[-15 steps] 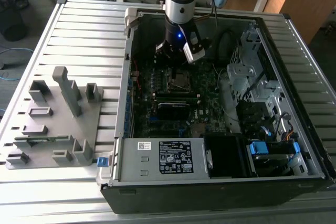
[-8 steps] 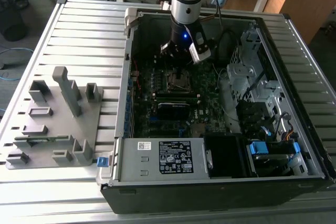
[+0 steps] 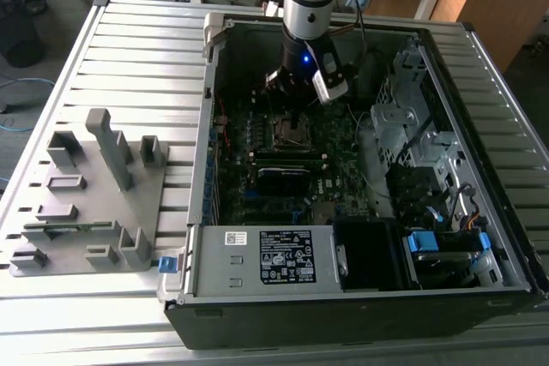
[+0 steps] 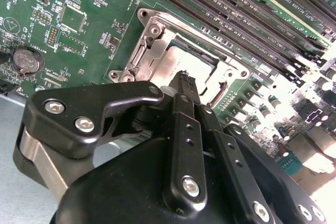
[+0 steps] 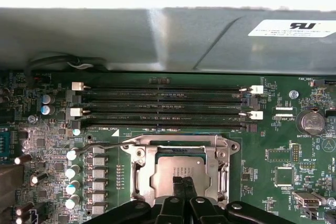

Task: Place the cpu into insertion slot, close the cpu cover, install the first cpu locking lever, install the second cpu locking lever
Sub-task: 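Close the cpu cover, then install the first cpu locking lever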

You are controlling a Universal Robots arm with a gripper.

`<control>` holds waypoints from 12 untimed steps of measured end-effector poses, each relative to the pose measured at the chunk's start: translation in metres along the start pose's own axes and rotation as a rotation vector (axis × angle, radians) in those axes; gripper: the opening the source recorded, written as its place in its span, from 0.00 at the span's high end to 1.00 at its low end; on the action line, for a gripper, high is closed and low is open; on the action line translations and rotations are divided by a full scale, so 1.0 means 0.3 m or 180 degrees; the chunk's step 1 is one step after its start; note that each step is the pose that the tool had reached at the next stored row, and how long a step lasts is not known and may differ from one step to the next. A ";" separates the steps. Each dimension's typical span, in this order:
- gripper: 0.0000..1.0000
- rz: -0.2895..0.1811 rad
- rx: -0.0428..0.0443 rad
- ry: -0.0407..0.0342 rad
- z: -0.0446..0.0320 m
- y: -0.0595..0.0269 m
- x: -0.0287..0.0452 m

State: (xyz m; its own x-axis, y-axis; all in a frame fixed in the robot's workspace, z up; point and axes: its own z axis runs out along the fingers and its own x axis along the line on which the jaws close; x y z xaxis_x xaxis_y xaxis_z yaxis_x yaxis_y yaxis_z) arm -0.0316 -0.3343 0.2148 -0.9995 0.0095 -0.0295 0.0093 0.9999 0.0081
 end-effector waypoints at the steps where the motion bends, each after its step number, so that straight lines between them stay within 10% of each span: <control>1: 0.90 0.0000 0.0000 0.0000 0.000 0.000 0.000; 12: 0.90 0.0000 0.0000 0.0000 0.000 0.000 0.002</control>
State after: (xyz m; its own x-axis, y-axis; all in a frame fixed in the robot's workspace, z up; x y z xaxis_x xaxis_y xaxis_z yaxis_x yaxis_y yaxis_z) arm -0.0323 -0.3343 0.2148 -0.9995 0.0096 -0.0295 0.0093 0.9999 0.0081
